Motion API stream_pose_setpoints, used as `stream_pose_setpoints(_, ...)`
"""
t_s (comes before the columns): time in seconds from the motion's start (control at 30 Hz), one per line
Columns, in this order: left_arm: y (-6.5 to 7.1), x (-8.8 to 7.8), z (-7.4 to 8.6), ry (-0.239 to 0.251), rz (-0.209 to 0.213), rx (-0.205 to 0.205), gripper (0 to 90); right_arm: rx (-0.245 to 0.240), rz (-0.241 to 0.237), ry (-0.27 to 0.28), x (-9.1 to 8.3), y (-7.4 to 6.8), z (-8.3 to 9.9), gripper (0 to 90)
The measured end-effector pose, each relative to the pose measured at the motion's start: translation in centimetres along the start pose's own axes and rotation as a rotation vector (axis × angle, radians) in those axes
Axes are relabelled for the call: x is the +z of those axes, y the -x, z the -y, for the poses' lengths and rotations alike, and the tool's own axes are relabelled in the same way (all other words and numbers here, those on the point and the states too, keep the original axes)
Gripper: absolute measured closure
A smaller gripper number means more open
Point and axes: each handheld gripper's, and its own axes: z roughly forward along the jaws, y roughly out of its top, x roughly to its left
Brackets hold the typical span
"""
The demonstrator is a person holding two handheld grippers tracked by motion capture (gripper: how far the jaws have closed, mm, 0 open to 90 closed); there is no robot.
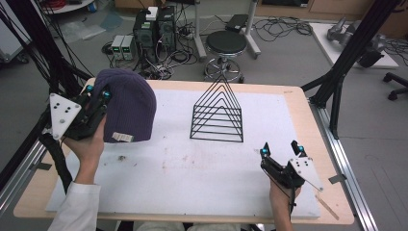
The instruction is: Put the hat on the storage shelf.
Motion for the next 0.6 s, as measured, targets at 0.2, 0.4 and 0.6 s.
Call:
stream_pose_setpoints(0.2,0.7,0.1,-1.2,0.022,0.03,0.01,77.3,0.022,-0.073,0.059,0.4,-1.7,-2.3,10.0)
stream_pose_setpoints(0.4,1.1,0.1,-2.3,0.036,0.025,0.013,77.4,-0.035,-0.148,0.076,1.5,-4.3,-3.0,10.0)
stream_pose_setpoints(0.6,1.3,0.4,-3.3,0.047,0.019,0.013,77.3,-0.015,-0.213,0.089,2.3,-6.3,-3.6,10.0)
